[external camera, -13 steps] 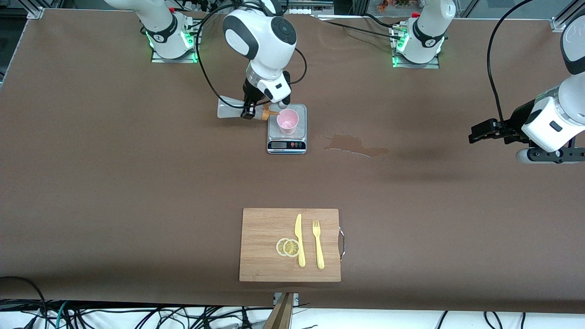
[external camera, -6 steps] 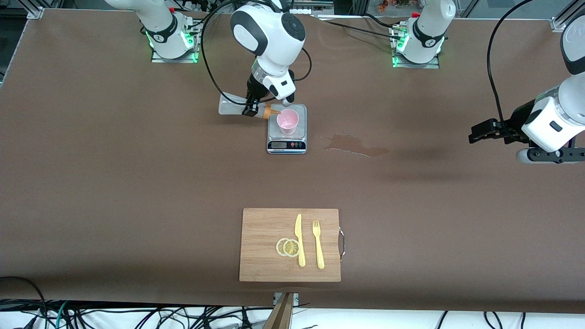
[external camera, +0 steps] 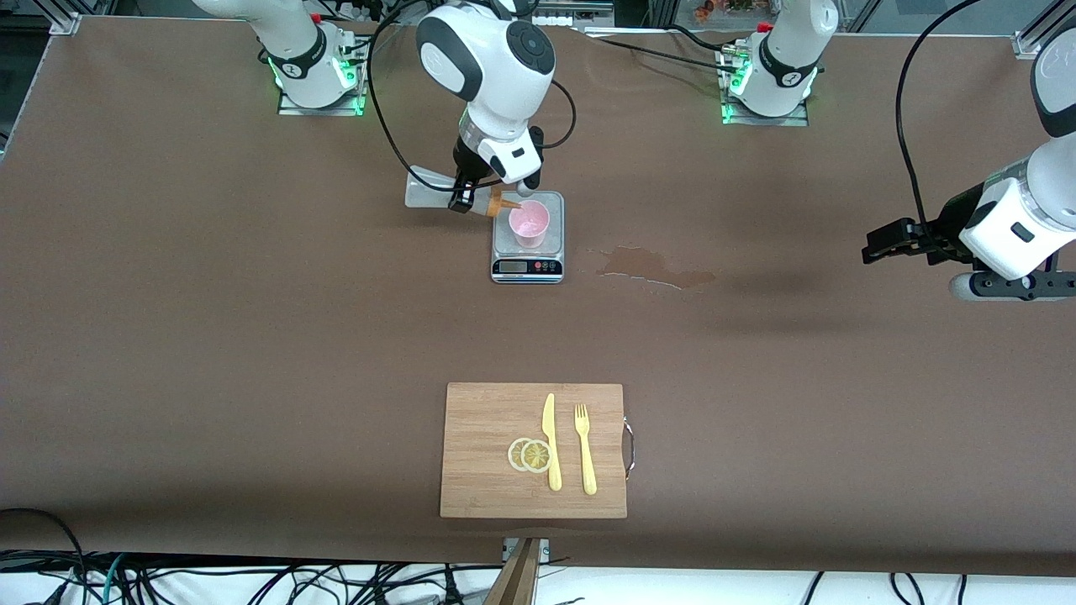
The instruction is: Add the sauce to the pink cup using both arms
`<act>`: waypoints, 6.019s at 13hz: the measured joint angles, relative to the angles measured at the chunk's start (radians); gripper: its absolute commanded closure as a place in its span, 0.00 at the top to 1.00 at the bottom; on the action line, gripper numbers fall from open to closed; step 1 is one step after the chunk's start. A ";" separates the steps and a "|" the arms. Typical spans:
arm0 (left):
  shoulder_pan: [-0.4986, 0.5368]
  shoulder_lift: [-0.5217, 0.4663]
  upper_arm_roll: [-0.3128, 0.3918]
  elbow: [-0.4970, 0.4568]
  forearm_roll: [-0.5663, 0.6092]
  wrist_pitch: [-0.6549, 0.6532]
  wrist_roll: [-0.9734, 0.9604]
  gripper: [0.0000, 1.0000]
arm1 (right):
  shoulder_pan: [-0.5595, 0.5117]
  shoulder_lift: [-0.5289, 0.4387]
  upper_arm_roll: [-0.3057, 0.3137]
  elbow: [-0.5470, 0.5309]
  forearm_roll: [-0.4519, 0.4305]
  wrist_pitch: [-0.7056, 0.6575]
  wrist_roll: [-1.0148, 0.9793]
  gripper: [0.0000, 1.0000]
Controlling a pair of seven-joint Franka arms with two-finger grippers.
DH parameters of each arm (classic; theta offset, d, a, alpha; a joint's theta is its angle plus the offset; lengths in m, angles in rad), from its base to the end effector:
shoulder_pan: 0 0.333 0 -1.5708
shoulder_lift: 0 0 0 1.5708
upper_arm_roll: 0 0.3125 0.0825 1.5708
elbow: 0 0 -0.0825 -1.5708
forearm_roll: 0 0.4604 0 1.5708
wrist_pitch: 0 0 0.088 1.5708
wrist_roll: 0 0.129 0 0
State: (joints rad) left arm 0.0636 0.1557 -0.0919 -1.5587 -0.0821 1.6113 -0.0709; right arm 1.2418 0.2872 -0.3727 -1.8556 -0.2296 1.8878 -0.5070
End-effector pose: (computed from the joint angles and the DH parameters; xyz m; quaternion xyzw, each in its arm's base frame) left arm 0.6712 -0.0260 0.5083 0.9972 0.0252 -0.0535 0.0454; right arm 0.4348 0.4894 0.2992 0.7255 0.6599 -0.0884 0.1743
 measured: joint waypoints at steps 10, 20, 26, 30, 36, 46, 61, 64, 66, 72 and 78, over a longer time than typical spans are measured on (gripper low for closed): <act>0.000 0.000 0.000 0.000 0.000 0.000 0.000 1.00 | -0.001 -0.139 -0.029 -0.112 0.145 0.183 -0.076 0.19; 0.001 0.000 0.000 0.000 0.000 0.000 0.000 1.00 | -0.009 -0.209 -0.359 -0.114 0.594 0.179 -0.713 0.19; 0.001 0.000 0.000 0.000 0.000 0.000 0.000 1.00 | -0.051 -0.207 -0.573 -0.126 0.845 0.028 -1.105 0.19; 0.001 0.000 0.000 0.000 0.000 0.000 0.000 1.00 | -0.231 -0.155 -0.580 -0.146 1.007 -0.119 -1.368 0.19; 0.002 0.000 0.000 0.000 0.000 0.000 0.000 1.00 | -0.472 0.082 -0.579 -0.157 1.253 -0.393 -1.811 0.19; 0.003 0.000 0.001 0.000 0.000 0.000 0.000 1.00 | -0.968 0.448 -0.219 -0.136 1.472 -0.636 -2.160 0.19; 0.003 0.000 0.001 0.000 0.000 0.000 0.000 1.00 | -1.036 0.512 -0.197 -0.074 1.464 -0.655 -2.187 1.00; 0.003 0.000 0.001 0.000 0.000 0.000 0.000 1.00 | -1.073 0.512 -0.244 -0.022 1.393 -0.656 -2.157 1.00; 0.003 0.000 0.001 0.000 0.000 0.000 0.000 1.00 | -1.095 0.510 -0.287 0.028 1.338 -0.661 -2.091 1.00; 0.003 0.000 0.001 0.000 0.000 0.000 0.000 1.00 | -1.094 0.486 -0.392 0.253 1.277 -0.813 -1.630 1.00; 0.003 0.000 0.001 0.000 0.000 0.000 0.000 1.00 | -1.075 0.411 -0.433 0.434 1.261 -0.923 -1.060 1.00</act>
State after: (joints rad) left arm 0.0662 0.1558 -0.0911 -1.5587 -0.0820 1.6114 -0.0709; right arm 0.1664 0.6978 -0.8056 -1.4219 1.0315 0.9648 -1.5669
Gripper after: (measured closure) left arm 0.000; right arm 0.000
